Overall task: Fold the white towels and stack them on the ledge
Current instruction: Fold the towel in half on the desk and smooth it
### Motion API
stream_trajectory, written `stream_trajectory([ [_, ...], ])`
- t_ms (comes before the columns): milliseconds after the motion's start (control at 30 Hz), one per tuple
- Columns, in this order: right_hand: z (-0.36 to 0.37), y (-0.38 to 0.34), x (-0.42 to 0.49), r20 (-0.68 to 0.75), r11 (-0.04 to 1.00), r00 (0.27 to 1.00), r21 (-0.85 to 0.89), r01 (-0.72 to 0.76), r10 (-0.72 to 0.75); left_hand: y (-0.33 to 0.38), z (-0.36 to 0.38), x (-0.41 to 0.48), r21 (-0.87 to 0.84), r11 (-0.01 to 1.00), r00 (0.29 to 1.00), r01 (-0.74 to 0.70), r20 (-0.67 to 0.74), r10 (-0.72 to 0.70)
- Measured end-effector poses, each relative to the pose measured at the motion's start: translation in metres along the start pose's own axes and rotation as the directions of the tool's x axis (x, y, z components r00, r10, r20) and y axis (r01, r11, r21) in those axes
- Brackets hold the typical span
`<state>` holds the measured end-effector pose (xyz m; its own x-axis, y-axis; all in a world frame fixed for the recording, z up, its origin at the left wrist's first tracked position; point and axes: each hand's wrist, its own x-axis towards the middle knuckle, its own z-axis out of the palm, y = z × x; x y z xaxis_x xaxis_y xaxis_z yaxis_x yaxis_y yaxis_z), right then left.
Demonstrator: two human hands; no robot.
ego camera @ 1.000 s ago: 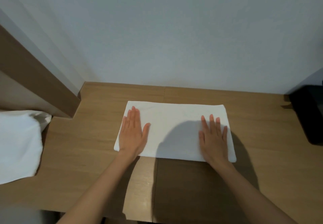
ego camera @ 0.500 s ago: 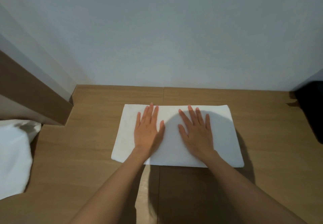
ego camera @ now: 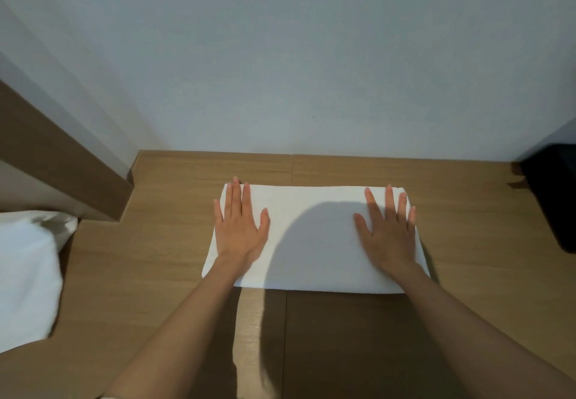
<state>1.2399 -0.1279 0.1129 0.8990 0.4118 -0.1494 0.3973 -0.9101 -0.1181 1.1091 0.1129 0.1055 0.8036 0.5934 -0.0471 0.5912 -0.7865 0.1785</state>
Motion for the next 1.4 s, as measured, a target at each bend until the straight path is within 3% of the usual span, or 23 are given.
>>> stream_trajectory([
  [167, -0.014, 0.017, -0.002, 0.129, 0.99, 0.989, 0.129, 0.049, -0.066, -0.009, -0.01, -0.005, -0.146, 0.989, 0.998, -0.021, 0.047, 0.029],
  [300, -0.021, 0.023, -0.023, 0.135, 0.928, 0.987, 0.35, -0.128, 0.085, -0.021, -0.022, -0.018, -0.403, 0.914, 0.993, 0.046, -0.083, -0.086],
  [533, -0.02, 0.014, -0.04, -0.029, 0.877, 0.965, 0.425, -0.223, 0.259, -0.018, -0.029, -0.024, -0.287, 0.947, 0.978, 0.143, -0.102, -0.179],
  [733, -0.018, 0.018, -0.033, 0.002, 0.847, 0.961, 0.471, -0.245, 0.277, -0.011, -0.035, -0.025, -0.26, 0.925, 0.956, 0.277, -0.027, -0.293],
  [833, -0.018, 0.016, -0.029, 0.014, 0.85, 0.959, 0.459, -0.258, 0.283, -0.017, -0.033, -0.024, -0.287, 0.924, 0.966, 0.255, 0.023, -0.259],
  [967, -0.02, 0.013, -0.031, -0.068, 0.857, 0.964, 0.476, -0.196, 0.258, -0.026, -0.036, -0.025, -0.433, 0.884, 0.982, 0.174, 0.007, -0.19],
  [1133, -0.034, 0.009, -0.037, -0.094, 0.765, 0.972, 0.635, -0.108, 0.215, -0.031, -0.051, -0.029, -0.514, 0.851, 0.987, 0.106, -0.052, -0.154],
  [1400, -0.062, 0.007, -0.06, -0.206, 0.798, 0.975, 0.6, 0.056, 0.086, -0.038, -0.086, -0.071, -0.657, 0.753, 0.963, 0.016, -0.192, -0.189],
])
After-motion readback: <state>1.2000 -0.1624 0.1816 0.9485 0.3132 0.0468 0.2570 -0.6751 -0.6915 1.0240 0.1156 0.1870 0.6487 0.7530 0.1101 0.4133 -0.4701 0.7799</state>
